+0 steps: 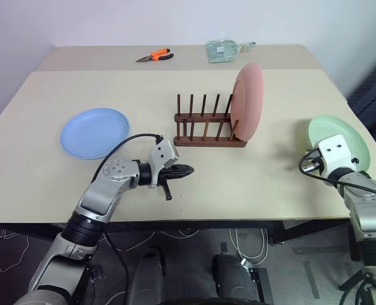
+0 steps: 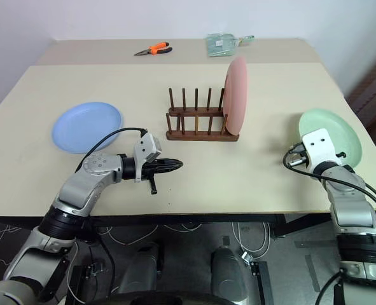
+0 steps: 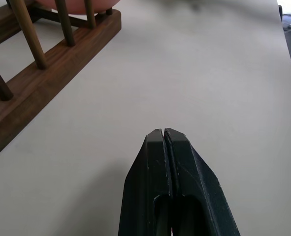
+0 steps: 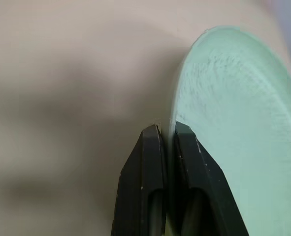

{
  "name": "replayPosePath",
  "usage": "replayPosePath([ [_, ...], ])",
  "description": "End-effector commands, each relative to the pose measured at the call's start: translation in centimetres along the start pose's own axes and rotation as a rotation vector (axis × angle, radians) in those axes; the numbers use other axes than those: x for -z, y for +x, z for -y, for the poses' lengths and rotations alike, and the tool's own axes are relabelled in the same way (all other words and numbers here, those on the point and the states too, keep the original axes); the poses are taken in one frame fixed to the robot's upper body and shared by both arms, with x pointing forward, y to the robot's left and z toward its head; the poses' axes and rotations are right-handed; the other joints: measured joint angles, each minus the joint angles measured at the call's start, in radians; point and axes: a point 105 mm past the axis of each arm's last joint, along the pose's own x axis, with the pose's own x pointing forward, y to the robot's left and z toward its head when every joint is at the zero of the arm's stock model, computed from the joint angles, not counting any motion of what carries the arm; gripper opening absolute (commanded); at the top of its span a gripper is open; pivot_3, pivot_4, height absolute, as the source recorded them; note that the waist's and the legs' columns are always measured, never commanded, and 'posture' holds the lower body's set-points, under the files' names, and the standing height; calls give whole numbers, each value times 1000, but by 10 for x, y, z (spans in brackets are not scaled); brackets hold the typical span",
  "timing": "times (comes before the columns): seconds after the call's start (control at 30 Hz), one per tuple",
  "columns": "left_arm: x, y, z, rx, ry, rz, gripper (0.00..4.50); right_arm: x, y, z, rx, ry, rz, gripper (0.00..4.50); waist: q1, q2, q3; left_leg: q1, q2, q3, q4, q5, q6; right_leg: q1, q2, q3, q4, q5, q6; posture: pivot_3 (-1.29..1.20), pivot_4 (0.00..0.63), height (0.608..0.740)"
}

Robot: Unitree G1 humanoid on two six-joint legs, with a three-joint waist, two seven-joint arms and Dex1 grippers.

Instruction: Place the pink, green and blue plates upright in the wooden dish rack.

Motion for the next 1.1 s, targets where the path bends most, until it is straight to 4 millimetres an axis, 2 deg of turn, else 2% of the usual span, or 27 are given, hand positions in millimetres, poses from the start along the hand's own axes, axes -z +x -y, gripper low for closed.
replayPosePath([
  [0.03,-10,-6,-2,-16,45,32,0,-99,-17,29,110,84,387,23,-1,2,1,0,0,0,0,0,0,0,0,0,0,0,0,0,150,740],
  [0.1,-9,-6,-2,-18,45,30,0,-135,-27,31,77,230,532,23,2,2,1,0,0,0,0,0,0,0,0,0,0,0,0,0,150,740],
  [0.17,-10,-5,-2,-17,37,40,0,-199,-53,23,-84,416,783,23,2,2,1,0,0,0,0,0,0,0,0,0,0,0,0,0,150,740],
  [0.2,-11,-4,-2,-19,36,43,0,-220,-66,17,-176,481,866,23,3,3,1,0,0,0,-1,0,0,0,0,0,0,0,0,0,150,740],
  [0.27,-11,-4,-2,-19,34,44,0,-247,-87,1,-363,546,956,23,6,3,1,0,0,-1,-1,0,0,0,0,0,0,0,0,0,150,740],
  [0.33,-11,-3,-2,-18,32,45,0,-261,-101,-15,-502,583,982,23,11,1,0,0,1,-2,-2,0,0,1,0,-1,0,0,0,0,150,740],
  [0.4,-11,-4,-2,-19,30,47,0,-272,-106,-42,-654,661,973,23,6,0,0,0,0,-2,-2,0,0,2,0,-2,-1,-1,0,0,150,740],
  [0.47,-11,-6,-6,-38,35,64,0,-278,-100,-69,-740,742,932,23,0,0,0,0,0,-2,-1,0,0,2,0,-1,-1,0,-1,0,150,740],
  [0.57,-15,-10,-14,-83,44,97,0,-278,-91,-91,-783,848,870,23,-3,1,0,0,2,-1,-1,0,1,0,1,-1,1,1,-2,0,150,740],
  [0.63,-19,-22,-30,-157,22,137,0,-271,-70,-111,-775,951,754,23,0,1,0,0,2,-2,-1,0,1,-1,1,-1,1,1,-2,0,150,740],
  [0.7,-18,-31,-38,-194,14,149,0,-262,-54,-124,-729,976,661,23,0,1,0,-1,2,-2,-1,0,1,-1,2,-1,1,1,-2,0,150,740],
  [0.9,-4,-51,-45,-239,36,87,0,-242,-30,-139,-674,980,540,23,6,1,0,-3,2,-1,-1,0,1,-2,2,-1,0,1,-2,0,150,740],
  [1.1,-3,-52,-41,-239,31,85,0,-234,-19,-141,-676,1037,487,23,2,1,0,-3,2,-1,-1,0,1,-3,2,-1,1,1,-2,0,150,740],
])
